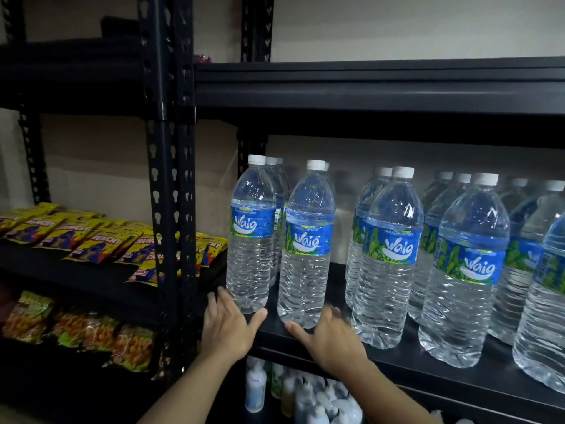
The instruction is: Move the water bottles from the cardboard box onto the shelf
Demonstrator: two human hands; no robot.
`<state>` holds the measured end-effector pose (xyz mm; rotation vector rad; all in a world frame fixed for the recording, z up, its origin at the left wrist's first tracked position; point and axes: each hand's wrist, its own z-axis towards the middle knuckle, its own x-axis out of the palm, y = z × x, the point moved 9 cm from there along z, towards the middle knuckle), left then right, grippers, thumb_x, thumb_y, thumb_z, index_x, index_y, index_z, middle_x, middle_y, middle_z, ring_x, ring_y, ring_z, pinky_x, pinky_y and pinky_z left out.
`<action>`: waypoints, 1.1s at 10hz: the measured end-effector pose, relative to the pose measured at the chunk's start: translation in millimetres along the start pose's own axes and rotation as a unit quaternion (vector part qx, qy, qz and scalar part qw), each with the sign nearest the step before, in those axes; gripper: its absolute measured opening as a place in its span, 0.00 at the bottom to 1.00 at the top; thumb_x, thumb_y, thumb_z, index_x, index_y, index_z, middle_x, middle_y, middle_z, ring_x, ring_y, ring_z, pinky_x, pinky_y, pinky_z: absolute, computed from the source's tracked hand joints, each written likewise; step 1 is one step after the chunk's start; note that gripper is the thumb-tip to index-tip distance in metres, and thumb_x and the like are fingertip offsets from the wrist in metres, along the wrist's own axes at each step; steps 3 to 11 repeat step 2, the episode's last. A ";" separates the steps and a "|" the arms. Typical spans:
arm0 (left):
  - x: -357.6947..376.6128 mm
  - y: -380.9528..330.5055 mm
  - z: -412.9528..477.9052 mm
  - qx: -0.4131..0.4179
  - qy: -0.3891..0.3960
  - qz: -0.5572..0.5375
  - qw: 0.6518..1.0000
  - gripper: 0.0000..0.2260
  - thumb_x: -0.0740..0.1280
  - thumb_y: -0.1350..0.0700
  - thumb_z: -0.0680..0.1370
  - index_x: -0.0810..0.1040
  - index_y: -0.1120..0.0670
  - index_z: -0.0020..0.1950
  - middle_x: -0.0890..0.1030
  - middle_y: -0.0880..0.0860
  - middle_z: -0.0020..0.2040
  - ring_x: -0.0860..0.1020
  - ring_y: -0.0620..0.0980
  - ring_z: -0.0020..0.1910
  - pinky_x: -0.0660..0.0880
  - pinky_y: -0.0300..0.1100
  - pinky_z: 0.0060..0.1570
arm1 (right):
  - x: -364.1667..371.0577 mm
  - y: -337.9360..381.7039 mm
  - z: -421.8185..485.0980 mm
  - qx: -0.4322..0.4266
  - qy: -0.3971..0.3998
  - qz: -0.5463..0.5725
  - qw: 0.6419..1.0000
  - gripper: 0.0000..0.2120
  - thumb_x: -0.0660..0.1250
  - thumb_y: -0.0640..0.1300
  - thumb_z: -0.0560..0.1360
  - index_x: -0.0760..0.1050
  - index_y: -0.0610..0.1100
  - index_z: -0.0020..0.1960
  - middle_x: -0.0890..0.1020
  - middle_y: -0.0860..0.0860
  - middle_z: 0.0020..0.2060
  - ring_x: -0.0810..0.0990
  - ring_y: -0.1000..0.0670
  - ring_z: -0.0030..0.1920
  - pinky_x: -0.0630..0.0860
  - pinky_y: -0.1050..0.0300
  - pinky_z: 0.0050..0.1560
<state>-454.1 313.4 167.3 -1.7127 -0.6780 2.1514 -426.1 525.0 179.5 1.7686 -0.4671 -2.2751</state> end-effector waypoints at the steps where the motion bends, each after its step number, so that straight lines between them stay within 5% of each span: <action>1: 7.0 0.1 -17.6 -0.022 0.024 0.065 0.997 0.45 0.45 0.30 0.78 0.39 0.66 0.79 0.41 0.61 0.80 0.38 0.58 0.79 0.39 0.50 0.78 | 2.6 6.1 -19.5 0.000 0.014 -0.066 0.998 0.66 0.22 0.78 0.56 0.58 0.34 0.74 0.65 0.40 0.73 0.61 0.43 0.75 0.57 0.51 0.75; 2: 8.1 -1.9 -23.9 -0.032 0.043 0.104 0.993 0.44 0.44 0.31 0.79 0.40 0.65 0.79 0.40 0.62 0.80 0.38 0.59 0.79 0.40 0.52 0.78 | 7.3 4.1 -30.9 -0.015 0.020 -0.104 0.994 0.71 0.12 0.72 0.48 0.48 0.36 0.79 0.53 0.40 0.78 0.49 0.44 0.79 0.46 0.48 0.77; 11: 8.1 -1.9 -23.9 -0.032 0.043 0.104 0.993 0.44 0.44 0.31 0.79 0.40 0.65 0.79 0.40 0.62 0.80 0.38 0.59 0.79 0.40 0.52 0.78 | 7.3 4.1 -30.9 -0.015 0.020 -0.104 0.994 0.71 0.12 0.72 0.48 0.48 0.36 0.79 0.53 0.40 0.78 0.49 0.44 0.79 0.46 0.48 0.77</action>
